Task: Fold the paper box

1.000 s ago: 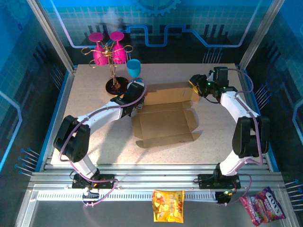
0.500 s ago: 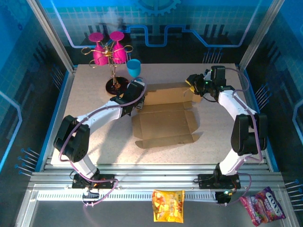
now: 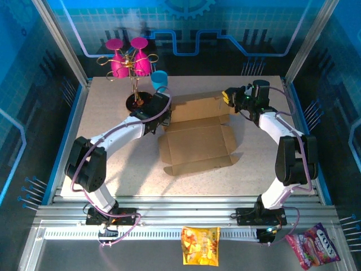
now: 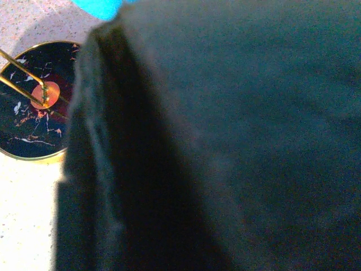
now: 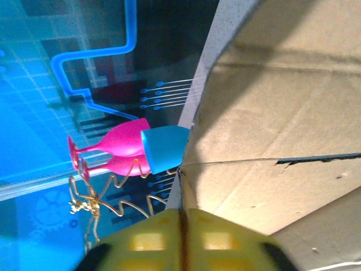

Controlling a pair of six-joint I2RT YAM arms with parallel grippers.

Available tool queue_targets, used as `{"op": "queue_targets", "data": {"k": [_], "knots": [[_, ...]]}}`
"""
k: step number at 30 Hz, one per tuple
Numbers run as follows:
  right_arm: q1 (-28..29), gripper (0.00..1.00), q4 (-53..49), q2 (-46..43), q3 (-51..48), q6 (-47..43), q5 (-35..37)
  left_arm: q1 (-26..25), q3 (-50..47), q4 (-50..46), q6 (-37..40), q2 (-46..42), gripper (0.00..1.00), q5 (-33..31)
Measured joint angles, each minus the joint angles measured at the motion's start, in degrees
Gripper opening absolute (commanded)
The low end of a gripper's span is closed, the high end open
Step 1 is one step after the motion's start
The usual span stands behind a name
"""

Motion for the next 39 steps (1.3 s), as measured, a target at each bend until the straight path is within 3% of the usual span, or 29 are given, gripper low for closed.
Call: {"op": "queue_targets", "data": {"k": [3, 10, 13, 25, 39], "knots": [[-0.46, 0.49, -0.74, -2.03, -0.2, -0.68, 1.49, 0.66, 3.28, -2.4, -0.85, 0.02, 0.0, 1.36], [-5.07, 0.49, -8.11, -15.5, -4.09, -11.28, 5.25, 2.54, 13.77, -11.08, -1.77, 0.44, 0.0, 4.96], [-5.53, 0.52, -12.46, -17.33, -5.33, -17.53, 5.81, 2.97, 17.68, -15.17, -2.6, 1.18, 0.0, 6.01], [-4.92, 0.55, -23.26, -10.36, -5.33, -34.12, 7.04, 3.06, 22.95, -25.79, -2.78, 3.89, 0.0, 7.13], [-2.16, 0.55, -22.23, -4.94, -5.31, -36.13, 5.31, 3.17, 25.49, -28.81, -4.28, 4.44, 0.0, 7.93]]}}
